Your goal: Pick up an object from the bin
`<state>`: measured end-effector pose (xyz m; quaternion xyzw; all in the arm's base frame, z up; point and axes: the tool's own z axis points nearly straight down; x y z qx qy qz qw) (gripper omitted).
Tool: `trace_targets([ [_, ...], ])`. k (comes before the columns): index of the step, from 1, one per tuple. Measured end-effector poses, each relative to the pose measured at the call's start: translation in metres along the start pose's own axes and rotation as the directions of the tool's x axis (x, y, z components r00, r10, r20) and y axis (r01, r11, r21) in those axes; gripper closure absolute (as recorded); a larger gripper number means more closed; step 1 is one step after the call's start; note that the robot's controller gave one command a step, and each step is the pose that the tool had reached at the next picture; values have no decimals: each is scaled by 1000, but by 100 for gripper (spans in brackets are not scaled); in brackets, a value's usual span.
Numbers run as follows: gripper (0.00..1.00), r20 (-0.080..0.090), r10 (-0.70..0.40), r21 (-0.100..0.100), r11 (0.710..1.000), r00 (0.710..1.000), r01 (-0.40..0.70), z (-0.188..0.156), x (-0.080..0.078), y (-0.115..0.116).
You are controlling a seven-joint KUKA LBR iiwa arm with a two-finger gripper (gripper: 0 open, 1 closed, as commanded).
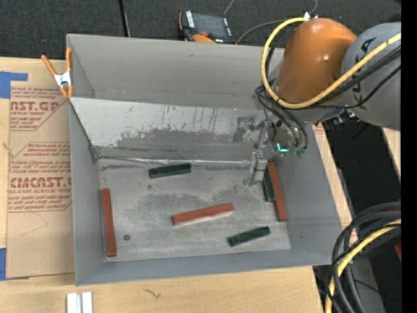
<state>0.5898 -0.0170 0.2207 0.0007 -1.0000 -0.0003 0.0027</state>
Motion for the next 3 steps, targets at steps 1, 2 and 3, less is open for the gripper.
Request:
trace_targets([
  [1, 0, 1, -447, 0, 894, 894, 447, 135, 33, -19],
  [2, 0, 3, -482, -3, 876, 876, 482, 153, 85, 53],
  [3, 100, 5, -475, 2, 880, 880, 475, 151, 83, 48],
])
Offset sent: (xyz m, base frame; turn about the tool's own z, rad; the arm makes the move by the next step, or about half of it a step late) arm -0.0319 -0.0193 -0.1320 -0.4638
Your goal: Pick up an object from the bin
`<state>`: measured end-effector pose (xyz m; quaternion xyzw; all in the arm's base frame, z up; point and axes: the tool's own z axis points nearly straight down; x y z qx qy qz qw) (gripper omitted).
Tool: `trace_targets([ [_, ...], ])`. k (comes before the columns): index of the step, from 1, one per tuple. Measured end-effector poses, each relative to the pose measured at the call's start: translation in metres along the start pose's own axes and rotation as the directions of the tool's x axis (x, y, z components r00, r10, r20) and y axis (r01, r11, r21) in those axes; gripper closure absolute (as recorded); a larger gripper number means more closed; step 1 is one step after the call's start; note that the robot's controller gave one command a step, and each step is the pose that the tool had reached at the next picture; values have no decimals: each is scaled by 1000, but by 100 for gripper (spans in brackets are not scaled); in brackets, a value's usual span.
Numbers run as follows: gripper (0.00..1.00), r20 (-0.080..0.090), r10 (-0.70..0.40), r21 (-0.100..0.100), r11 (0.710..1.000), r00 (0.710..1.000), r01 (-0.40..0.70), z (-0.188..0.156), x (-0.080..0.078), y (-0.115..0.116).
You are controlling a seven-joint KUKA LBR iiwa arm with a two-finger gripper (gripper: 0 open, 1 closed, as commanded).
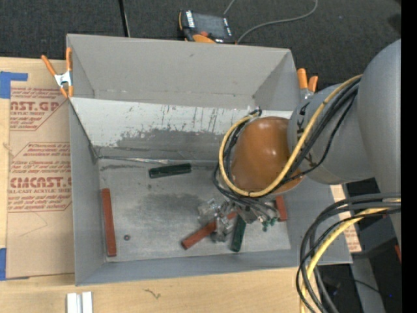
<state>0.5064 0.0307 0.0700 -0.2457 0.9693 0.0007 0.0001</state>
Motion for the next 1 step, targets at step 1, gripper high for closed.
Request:
trace_targets([
  [1, 100, 9, -10, 5, 1000, 1000, 10, -133, -24, 0],
])
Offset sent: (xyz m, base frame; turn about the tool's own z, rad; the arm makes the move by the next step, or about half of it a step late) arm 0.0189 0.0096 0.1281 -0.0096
